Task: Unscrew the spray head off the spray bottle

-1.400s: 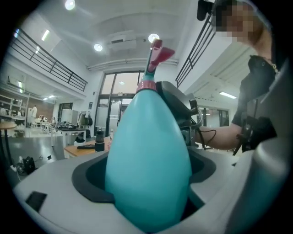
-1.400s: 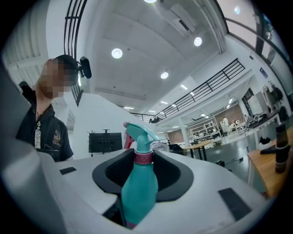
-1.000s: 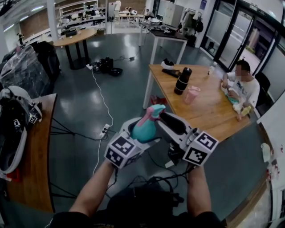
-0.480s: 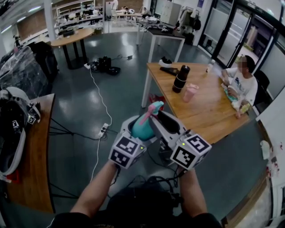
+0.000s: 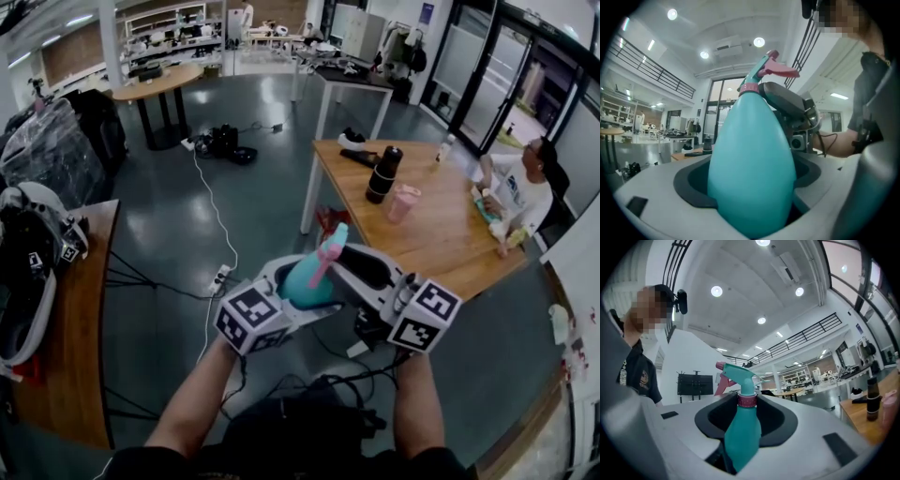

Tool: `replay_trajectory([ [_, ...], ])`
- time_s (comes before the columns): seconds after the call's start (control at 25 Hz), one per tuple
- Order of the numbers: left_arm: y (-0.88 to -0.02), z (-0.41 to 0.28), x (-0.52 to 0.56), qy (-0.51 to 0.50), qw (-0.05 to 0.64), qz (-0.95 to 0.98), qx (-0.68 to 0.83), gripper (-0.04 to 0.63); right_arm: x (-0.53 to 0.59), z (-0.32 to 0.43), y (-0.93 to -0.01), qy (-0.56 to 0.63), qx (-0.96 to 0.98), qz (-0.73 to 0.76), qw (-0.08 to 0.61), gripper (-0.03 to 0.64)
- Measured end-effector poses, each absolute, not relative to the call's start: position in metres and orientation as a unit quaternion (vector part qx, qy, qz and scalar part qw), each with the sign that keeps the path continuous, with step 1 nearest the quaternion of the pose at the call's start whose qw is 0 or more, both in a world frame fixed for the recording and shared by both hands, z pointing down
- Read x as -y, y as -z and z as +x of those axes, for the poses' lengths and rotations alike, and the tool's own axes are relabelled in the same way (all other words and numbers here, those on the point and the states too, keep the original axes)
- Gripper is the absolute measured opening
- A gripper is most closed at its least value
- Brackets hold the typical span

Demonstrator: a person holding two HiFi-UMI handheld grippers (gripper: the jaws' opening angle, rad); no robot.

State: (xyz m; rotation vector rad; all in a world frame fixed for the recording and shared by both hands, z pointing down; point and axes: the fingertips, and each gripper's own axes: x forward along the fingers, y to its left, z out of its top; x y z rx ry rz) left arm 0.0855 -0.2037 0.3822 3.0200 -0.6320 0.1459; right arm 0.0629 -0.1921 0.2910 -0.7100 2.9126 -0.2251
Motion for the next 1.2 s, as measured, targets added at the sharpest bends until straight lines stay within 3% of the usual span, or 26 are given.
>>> replay_trajectory([
  [0.52, -0.369, 0.09, 0.168, -0.023, 0.049, 0.995, 0.083, 0.445, 0.17, 0.062, -0.279, 0.066, -0.991, -0.085, 0.079, 0.137],
  [0.88, -0.37, 0.064, 0.218, -0.009, 0.041, 0.97, 0.24, 0.445, 0.185, 0.073, -0.274, 0.048, -0.977, -0.19, 0.082, 0.172],
  [1.04, -0.373, 0.058, 0.231, -0.01, 0.035, 0.956, 0.292, 0.445, 0.162, 0.061, -0.252, 0.014, -0.977, -0.19, 0.094, 0.102],
  [1.2, -0.377, 0.054, 0.238, -0.019, 0.032, 0.943, 0.332, 0.445, 0.146, 0.041, -0.249, -0.007, -0.981, -0.19, 0.049, 0.048],
])
